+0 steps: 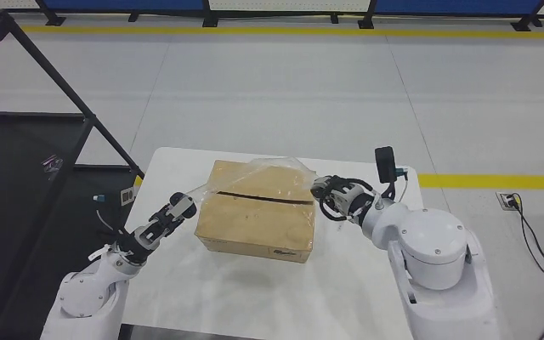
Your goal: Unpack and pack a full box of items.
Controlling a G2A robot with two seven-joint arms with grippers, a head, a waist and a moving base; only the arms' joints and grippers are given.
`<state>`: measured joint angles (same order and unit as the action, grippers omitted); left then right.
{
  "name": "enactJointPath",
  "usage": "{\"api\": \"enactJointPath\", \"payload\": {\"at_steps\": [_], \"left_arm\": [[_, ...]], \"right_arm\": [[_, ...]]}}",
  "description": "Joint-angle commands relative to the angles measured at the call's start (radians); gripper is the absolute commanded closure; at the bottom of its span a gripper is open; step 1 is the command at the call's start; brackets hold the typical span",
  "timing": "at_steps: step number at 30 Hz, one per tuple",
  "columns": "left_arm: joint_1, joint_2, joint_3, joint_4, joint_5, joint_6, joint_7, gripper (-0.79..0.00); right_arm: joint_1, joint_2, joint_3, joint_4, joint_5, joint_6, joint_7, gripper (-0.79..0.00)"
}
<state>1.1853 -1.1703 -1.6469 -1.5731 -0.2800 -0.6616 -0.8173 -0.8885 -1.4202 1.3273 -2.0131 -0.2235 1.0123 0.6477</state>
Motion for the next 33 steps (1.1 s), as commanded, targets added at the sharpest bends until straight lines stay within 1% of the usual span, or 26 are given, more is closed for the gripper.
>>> {"api": "enactJointPath", "payload": {"at_steps": [1, 7, 9, 10, 12, 14, 17, 19, 21, 24, 26, 27, 28, 30, 31, 33], "left_arm": [[0.000, 0.000, 0.000, 0.000, 0.000, 0.000, 0.000, 0.000], [0.002, 0.000, 0.001, 0.000, 0.001, 0.007, 0.002, 0.000], [-0.005, 0.002, 0.005, -0.006, 0.006, 0.066, 0.006, 0.000], [-0.016, 0.006, 0.003, -0.005, -0.004, 0.118, -0.015, 0.000], [-0.036, 0.014, -0.020, 0.004, -0.009, 0.170, -0.047, 0.000], [-0.064, 0.026, -0.048, 0.014, 0.013, 0.234, -0.105, 0.000], [-0.099, 0.039, -0.069, 0.039, 0.014, 0.307, -0.190, 0.000], [-0.132, 0.050, -0.083, 0.061, 0.045, 0.344, -0.241, 0.000], [-0.162, 0.057, -0.084, 0.092, 0.042, 0.376, -0.288, 0.000], [-0.208, 0.069, -0.087, 0.135, 0.067, 0.398, -0.348, 0.000], [-0.234, 0.075, -0.083, 0.157, 0.089, 0.396, -0.363, 0.000], [-0.243, 0.078, -0.079, 0.165, 0.099, 0.388, -0.364, 0.000], [-0.250, 0.079, -0.073, 0.175, 0.096, 0.385, -0.368, 0.000], [-0.265, 0.082, -0.062, 0.189, 0.089, 0.380, -0.386, 0.000], [-0.269, 0.083, -0.059, 0.194, 0.091, 0.378, -0.389, 0.000], [-0.269, 0.083, -0.059, 0.194, 0.091, 0.378, -0.389, 0.000]], "right_arm": [[0.000, 0.000, 0.000, 0.000, 0.000, 0.000, 0.000, 0.000], [0.000, 0.000, 0.000, 0.000, 0.000, 0.000, 0.000, 0.000], [-0.017, -0.001, -0.003, 0.016, 0.014, -0.027, -0.026, 0.000], [-0.012, -0.001, -0.006, 0.023, 0.020, -0.023, -0.036, 0.000], [-0.004, -0.001, -0.011, 0.035, 0.032, 0.000, -0.030, 0.000], [0.005, 0.004, -0.008, 0.075, 0.045, 0.000, 0.015, 0.000], [0.027, 0.015, 0.003, 0.124, 0.045, 0.000, 0.093, 0.000], [0.052, 0.025, 0.007, 0.155, 0.033, 0.000, 0.160, 0.000], [0.063, 0.035, -0.001, 0.193, 0.078, 0.000, 0.160, 0.000], [0.101, 0.066, -0.049, 0.266, 0.189, 0.000, 0.161, 0.000], [0.146, 0.098, -0.088, 0.314, 0.267, 0.000, 0.161, 0.000], [0.165, 0.115, -0.106, 0.340, 0.308, 0.000, 0.161, 0.000], [0.183, 0.134, -0.148, 0.374, 0.363, 0.000, 0.161, 0.000], [0.247, 0.177, -0.206, 0.430, 0.450, 0.000, 0.161, 0.000], [0.282, 0.205, -0.262, 0.466, 0.517, 0.000, 0.161, 0.000], [0.293, 0.212, -0.276, 0.472, 0.533, 0.000, 0.161, 0.000]]}}
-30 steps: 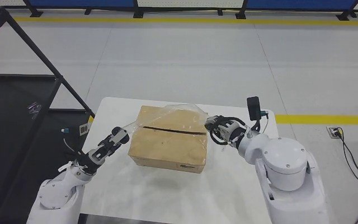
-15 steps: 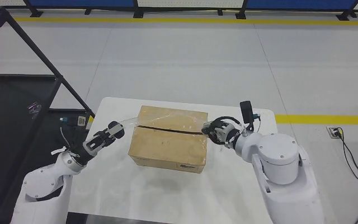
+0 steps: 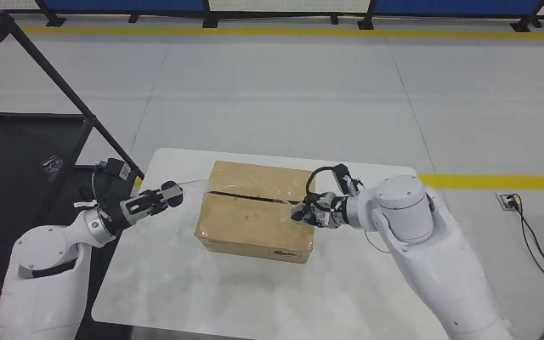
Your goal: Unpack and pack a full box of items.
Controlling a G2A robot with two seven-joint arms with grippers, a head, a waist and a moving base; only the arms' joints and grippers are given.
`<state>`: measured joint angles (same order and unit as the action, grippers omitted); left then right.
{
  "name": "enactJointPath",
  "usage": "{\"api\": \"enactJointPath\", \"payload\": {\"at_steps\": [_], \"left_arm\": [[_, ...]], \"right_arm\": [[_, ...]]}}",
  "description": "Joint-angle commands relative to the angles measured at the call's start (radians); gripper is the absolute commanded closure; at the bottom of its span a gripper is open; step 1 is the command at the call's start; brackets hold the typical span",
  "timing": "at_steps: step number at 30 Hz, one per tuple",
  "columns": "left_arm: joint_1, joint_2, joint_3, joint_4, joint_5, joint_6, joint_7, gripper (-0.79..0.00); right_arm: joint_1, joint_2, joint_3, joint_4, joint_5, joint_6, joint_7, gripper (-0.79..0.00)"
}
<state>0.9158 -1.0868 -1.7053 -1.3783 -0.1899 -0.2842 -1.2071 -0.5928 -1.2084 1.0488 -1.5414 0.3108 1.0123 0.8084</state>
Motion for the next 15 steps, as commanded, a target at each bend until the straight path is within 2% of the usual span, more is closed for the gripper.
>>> {"api": "enactJointPath", "payload": {"at_steps": [1, 11, 15], "left_arm": [[0.001, 0.000, -0.001, -0.001, 0.000, 0.000, 0.001, 0.000], [0.001, 0.000, -0.001, -0.001, 0.000, 0.000, 0.001, 0.000], [0.006, 0.002, 0.022, -0.017, 0.012, 0.046, 0.021, 0.000]], "right_arm": [[-0.002, 0.001, 0.003, 0.001, -0.001, 0.000, 0.000, 0.000], [-0.011, 0.000, 0.001, 0.000, 0.001, -0.010, -0.009, 0.000], [-0.002, -0.003, 0.023, 0.032, 0.091, -0.002, 0.002, 0.000]]}}
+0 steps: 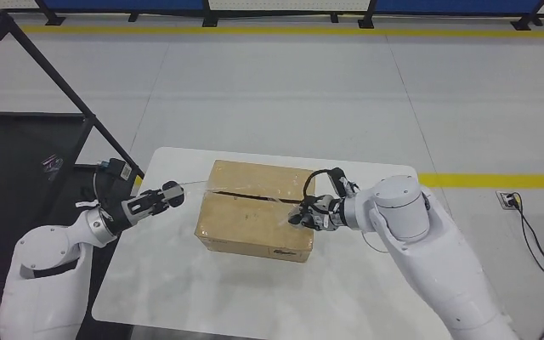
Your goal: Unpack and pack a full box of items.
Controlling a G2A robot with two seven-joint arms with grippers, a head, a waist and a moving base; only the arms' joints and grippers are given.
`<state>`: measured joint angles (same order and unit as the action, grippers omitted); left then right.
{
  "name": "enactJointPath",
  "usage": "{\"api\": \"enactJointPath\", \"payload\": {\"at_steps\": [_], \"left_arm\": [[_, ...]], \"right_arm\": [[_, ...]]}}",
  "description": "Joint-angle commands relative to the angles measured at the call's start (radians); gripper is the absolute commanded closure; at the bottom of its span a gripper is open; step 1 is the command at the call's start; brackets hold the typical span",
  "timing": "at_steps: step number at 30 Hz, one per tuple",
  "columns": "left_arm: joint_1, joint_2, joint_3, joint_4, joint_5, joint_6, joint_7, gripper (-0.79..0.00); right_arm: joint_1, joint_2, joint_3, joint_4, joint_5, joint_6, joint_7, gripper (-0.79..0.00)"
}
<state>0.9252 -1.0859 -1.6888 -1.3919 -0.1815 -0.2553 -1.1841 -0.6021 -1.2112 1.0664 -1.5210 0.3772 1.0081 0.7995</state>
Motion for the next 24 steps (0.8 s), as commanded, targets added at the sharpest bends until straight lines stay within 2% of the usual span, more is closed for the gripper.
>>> {"api": "enactJointPath", "payload": {"at_steps": [1, 4, 9, 13, 20, 24], "left_arm": [[-0.013, 0.003, 0.007, -0.005, 0.000, 0.032, -0.003, 0.000], [-0.045, 0.011, 0.012, 0.005, -0.030, 0.082, -0.054, 0.000], [-0.100, 0.026, 0.036, 0.038, 0.012, 0.161, -0.143, 0.000], [-0.147, 0.034, 0.078, 0.081, 0.053, 0.203, -0.172, 0.000], [-0.186, 0.044, 0.107, 0.144, 0.059, 0.222, -0.174, 0.000], [-0.192, 0.049, 0.108, 0.180, 0.039, 0.228, -0.141, 0.000]], "right_arm": [[0.017, 0.001, 0.013, 0.030, 0.058, -0.006, 0.018, 0.000], [0.060, 0.018, -0.004, 0.113, 0.199, -0.042, 0.054, 0.000], [0.180, 0.067, -0.118, 0.245, 0.426, -0.011, 0.024, 0.000], [0.300, 0.110, -0.255, 0.342, 0.636, 0.004, 0.009, 0.000], [0.420, 0.172, -0.499, 0.429, 0.887, 0.004, 0.009, 0.000], [0.514, 0.200, -0.707, 0.459, 1.050, 0.004, 0.009, 0.000]]}}
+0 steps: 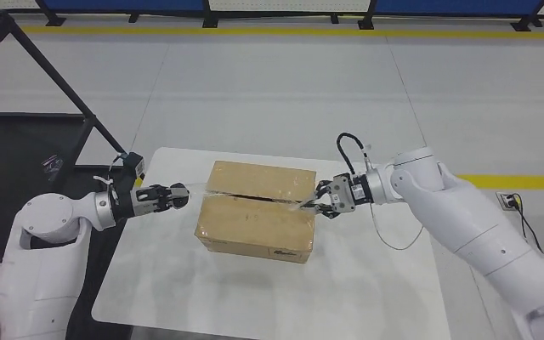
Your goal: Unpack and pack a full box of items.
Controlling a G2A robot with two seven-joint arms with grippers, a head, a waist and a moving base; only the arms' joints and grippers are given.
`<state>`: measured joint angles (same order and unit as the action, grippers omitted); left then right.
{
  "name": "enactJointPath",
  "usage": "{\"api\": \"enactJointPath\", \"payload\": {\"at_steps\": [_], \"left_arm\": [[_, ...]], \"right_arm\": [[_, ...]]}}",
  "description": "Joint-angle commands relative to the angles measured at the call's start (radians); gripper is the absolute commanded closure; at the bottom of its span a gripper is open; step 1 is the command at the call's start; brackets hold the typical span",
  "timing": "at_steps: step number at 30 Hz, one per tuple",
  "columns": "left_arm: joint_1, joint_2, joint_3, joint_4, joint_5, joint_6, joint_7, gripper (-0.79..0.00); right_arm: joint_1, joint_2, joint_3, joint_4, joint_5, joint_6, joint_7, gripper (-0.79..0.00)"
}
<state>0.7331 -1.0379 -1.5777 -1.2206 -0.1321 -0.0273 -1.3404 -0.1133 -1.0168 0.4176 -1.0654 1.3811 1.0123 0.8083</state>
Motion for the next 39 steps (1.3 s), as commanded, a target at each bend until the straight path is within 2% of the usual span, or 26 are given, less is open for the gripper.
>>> {"api": "enactJointPath", "payload": {"at_steps": [1, 11, 16, 20, 30, 39], "left_arm": [[0.000, 0.001, -0.003, 0.009, -0.010, 0.000, 0.015, 0.000], [0.000, 0.001, -0.003, 0.009, -0.010, 0.000, 0.015, 0.000], [0.014, 0.001, 0.011, 0.003, -0.049, 0.037, 0.048, 0.000], [-0.011, 0.005, 0.035, 0.047, -0.037, 0.060, 0.043, 0.000], [-0.090, 0.005, 0.113, 0.189, -0.029, 0.088, 0.051, 0.000], [-0.147, 0.007, 0.154, 0.271, -0.036, 0.116, 0.039, 0.000]], "right_arm": [[0.025, 0.006, -0.058, 0.003, 0.046, 0.000, 0.000, 0.000], [0.021, 0.006, -0.057, 0.003, 0.048, -0.005, -0.004, 0.000], [-0.009, -0.008, -0.038, 0.010, 0.135, 0.000, -0.061, 0.000], [0.003, -0.027, -0.075, 0.040, 0.219, 0.000, -0.096, 0.000], [0.095, -0.076, -0.248, 0.123, 0.479, 0.000, -0.195, 0.000], [0.090, -0.086, -0.248, 0.118, 0.632, 0.000, -0.315, 0.000]]}}
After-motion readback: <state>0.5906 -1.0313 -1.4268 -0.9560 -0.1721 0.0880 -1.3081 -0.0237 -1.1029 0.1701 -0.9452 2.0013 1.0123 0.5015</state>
